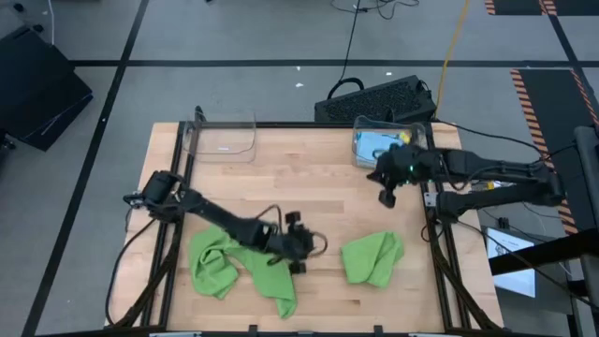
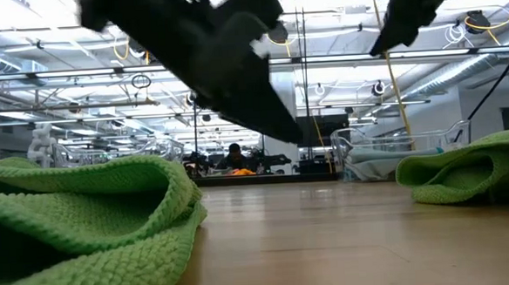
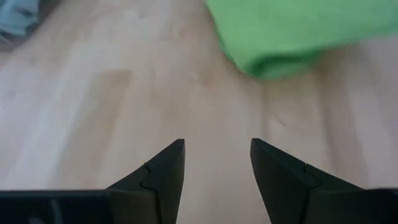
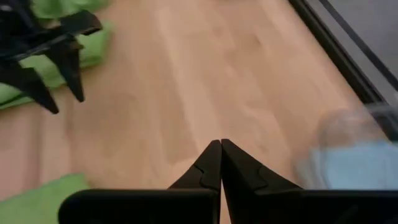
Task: Fold microfiber towels
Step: Fold the center green microfiber cloth
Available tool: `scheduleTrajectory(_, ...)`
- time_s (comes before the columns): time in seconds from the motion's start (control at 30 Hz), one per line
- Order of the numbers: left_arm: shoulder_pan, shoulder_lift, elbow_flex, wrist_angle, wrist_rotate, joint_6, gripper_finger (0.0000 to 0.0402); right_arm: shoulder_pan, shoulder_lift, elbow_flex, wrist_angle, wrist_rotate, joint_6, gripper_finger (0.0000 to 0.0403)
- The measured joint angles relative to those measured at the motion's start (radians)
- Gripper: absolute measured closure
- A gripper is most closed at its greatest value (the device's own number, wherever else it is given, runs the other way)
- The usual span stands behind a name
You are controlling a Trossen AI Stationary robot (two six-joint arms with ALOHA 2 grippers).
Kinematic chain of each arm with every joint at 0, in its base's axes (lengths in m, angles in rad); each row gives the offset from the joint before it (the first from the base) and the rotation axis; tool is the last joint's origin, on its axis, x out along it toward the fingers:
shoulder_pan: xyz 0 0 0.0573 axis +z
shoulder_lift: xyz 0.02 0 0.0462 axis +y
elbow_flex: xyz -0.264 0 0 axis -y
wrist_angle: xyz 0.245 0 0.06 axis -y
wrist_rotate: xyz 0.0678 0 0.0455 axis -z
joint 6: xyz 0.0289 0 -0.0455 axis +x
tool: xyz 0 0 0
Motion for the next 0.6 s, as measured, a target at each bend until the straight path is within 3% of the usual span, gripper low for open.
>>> scheduleTrajectory(0.23,-0.15,0.0,0.084,-0.206,-0.058,-0.193,0.0218,0.242,0.022,-0.069,0.207,0.057,0.032,0.0402)
scheduleTrajectory(0.37,-0.221,-0.001,0.152,-0.286,-0.063,-0.226,0.0217,0.333,0.039,-0.123,0.325,0.058,0.042,0.0402)
scheduleTrajectory(0.6,-0.323,-0.001,0.16,-0.352,-0.086,-0.333,0.0217,0.456,0.073,-0.253,0.535,0.056,-0.004,0.0403)
